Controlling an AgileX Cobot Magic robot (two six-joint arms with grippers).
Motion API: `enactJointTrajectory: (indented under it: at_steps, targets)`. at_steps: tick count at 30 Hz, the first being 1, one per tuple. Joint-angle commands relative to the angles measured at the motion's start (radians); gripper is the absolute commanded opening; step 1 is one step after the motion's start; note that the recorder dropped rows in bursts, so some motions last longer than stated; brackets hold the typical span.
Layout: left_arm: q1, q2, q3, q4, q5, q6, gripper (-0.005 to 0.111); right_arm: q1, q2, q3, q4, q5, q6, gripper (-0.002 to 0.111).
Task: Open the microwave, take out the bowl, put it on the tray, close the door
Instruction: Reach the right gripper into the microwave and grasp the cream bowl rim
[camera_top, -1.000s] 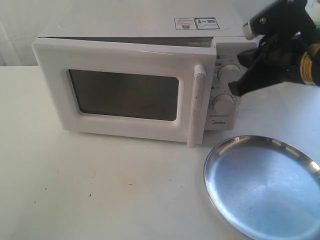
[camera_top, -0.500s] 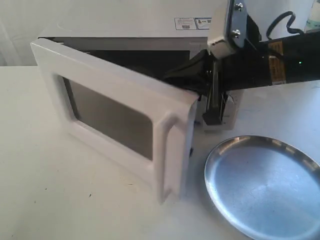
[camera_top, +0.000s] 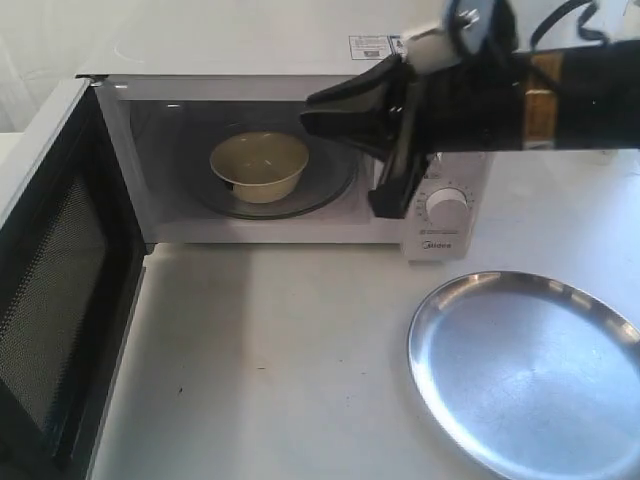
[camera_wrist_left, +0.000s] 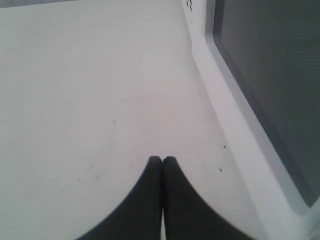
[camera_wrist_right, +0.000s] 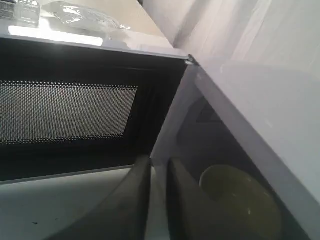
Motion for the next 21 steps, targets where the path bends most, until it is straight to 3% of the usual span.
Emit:
enactJointTrajectory:
  at_steps: [1, 4, 8, 21]
  targets:
    - [-0.005, -0.002, -0.003, -0.015, 0.003, 0.000, 0.000, 0.124, 0.169, 0.004, 0.274, 0.155, -0.333, 0.038]
    - [-0.005, -0.002, -0.003, -0.015, 0.003, 0.000, 0.000, 0.186, 0.301, -0.024, 0.457, 0.259, -0.603, 0.054]
    - [-0.005, -0.002, -0.003, -0.015, 0.003, 0.000, 0.000, 0.224, 0.462, -0.102, 0.623, 0.339, -0.837, 0.058]
    - [-0.005, -0.002, -0.003, -0.015, 0.003, 0.000, 0.000, 0.240, 0.669, -0.442, 0.749, 0.489, -0.912, 0.058]
